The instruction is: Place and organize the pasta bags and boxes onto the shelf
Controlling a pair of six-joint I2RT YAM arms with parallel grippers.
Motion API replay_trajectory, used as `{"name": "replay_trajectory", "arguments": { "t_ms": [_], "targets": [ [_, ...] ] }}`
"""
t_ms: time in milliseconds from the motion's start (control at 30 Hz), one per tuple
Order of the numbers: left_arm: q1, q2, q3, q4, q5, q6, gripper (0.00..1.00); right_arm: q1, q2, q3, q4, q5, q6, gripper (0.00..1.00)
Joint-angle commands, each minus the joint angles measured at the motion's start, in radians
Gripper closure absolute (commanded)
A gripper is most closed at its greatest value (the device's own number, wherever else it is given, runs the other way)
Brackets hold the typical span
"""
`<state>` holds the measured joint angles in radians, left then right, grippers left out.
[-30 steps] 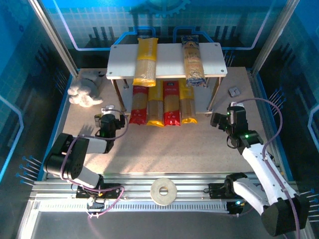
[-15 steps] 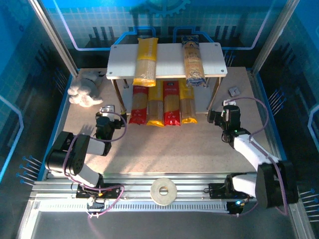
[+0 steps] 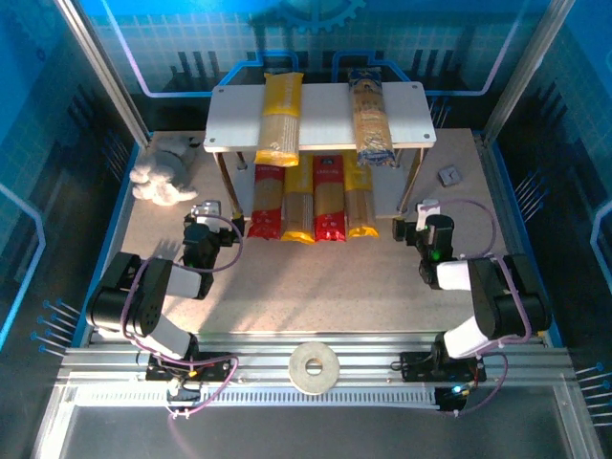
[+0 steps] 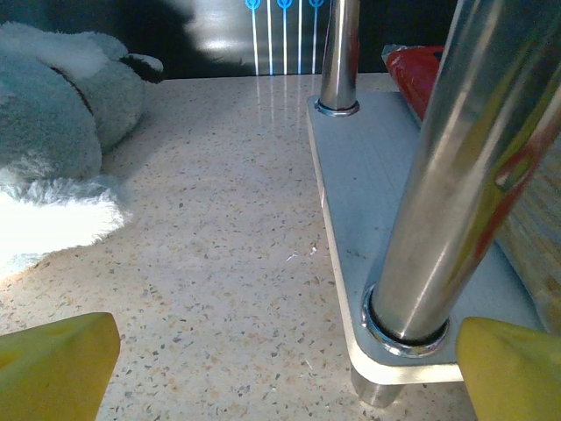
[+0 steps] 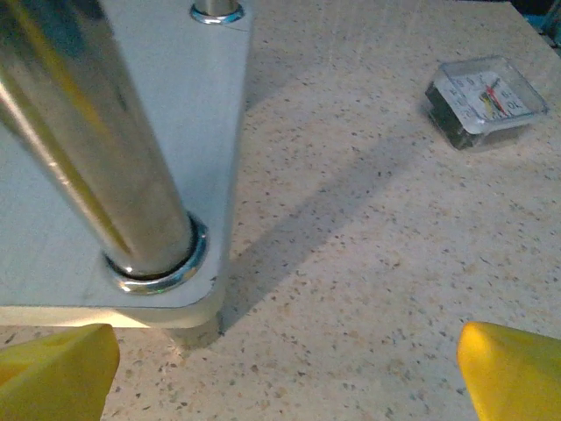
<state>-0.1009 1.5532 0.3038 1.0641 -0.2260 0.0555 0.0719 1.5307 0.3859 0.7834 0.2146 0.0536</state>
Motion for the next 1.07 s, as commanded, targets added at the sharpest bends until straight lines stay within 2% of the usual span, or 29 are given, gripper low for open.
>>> {"name": "replay_trajectory", "arguments": {
  "t_ms": [0,167,400,1033],
  "targets": [
    [0.009,0.004,-0.011,0.038,0.023,0.012,0.01,0.001,0.008,-0.002,0.134,-0.034,-0.035,0.0],
    [0.009,0.004,-0.006,0.029,0.021,0.01,0.0,0.001,0.009,-0.003,0.136,-0.027,-0.035,0.0],
    [0.013,0.0,0.009,-0.003,0.025,0.005,0.0,0.029,0.013,-0.009,0.155,0.073,-0.033,0.0],
    [0.027,-0.004,0.036,-0.063,0.05,-0.007,0.0,0.032,0.013,-0.01,0.157,0.078,-0.035,0.0]
  ]
}}
